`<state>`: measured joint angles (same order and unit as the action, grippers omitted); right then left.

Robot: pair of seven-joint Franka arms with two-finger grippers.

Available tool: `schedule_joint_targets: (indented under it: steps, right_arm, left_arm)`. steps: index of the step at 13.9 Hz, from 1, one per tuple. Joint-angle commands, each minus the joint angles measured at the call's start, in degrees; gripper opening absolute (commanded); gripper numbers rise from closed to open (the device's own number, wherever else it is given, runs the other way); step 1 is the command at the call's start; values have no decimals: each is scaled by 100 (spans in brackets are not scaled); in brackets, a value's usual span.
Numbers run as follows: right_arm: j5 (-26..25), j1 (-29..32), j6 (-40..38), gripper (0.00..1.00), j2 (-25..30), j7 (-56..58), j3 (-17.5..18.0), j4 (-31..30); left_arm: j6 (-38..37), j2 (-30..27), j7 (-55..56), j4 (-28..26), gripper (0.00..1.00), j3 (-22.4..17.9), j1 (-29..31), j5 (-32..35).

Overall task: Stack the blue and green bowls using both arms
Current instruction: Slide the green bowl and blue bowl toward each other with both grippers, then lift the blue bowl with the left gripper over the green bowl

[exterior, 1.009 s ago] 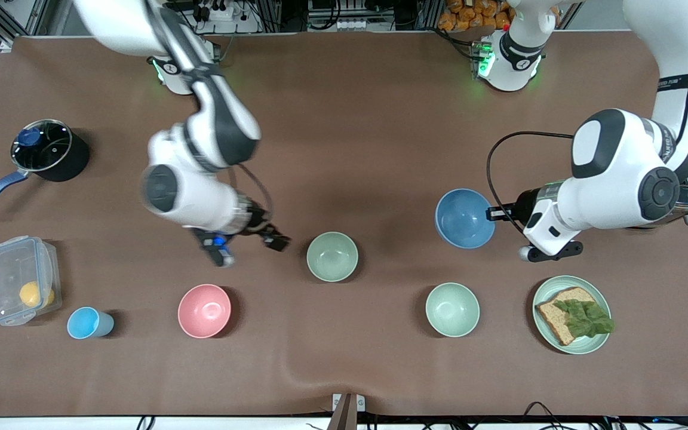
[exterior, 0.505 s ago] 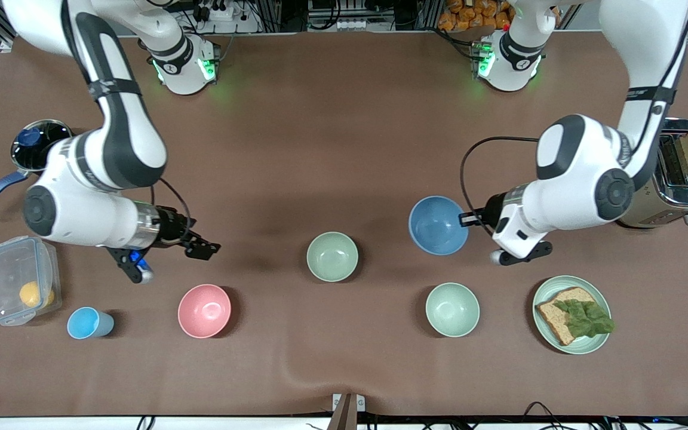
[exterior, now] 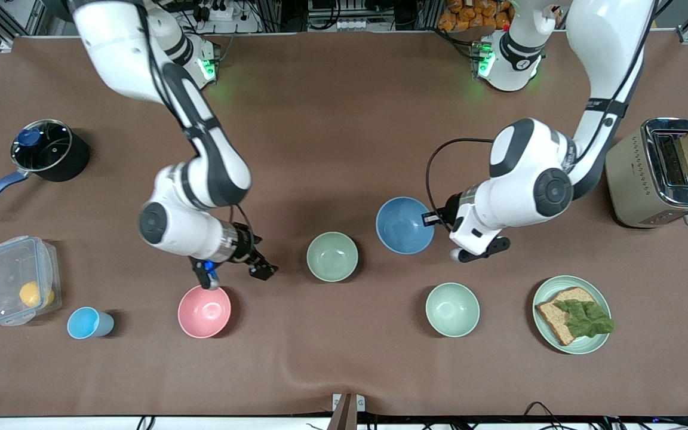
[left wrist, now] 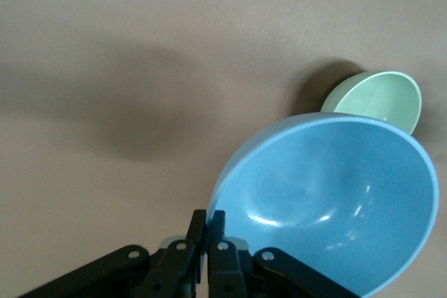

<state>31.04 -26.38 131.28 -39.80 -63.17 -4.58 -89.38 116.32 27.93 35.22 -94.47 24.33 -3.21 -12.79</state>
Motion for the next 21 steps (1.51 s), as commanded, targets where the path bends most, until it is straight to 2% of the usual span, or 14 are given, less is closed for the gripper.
schedule_joint_targets:
  steps: [1, 6, 10, 16, 17, 19, 21]
  right_arm:
    - [165, -226, 274, 100, -650, -546, -17, 676]
    - [165, -561, 1030, 100, -1029, -793, -17, 721]
    - [165, -666, 1190, 100, -1126, -1337, -17, 800]
    - [157, -693, 1181, 100, -1153, -1461, -26, 809]
    - [157, -684, 1181, 100, -1153, -1461, -26, 809]
    - [157, -614, 1181, 100, -1161, -1453, -26, 809]
    - [157, -500, 1181, 100, -1153, -1444, -26, 809]
  left_arm:
    - [232, 195, 81, 113, 0, -16, -249, -92]
    - [558, 441, 125, 122, 0, -25, -583, -84]
    - [831, 607, 345, 174, 0, -33, -839, -57]
    - [936, 1091, 564, 798, 0, -103, -1217, -31]
    - [1033, 1144, 556, 834, 0, -156, -1304, 4]
    - [1200, 1205, 556, 886, 0, -515, -1628, 75]
    - [1209, 1363, 530, 1132, 0, -718, -1867, 66]
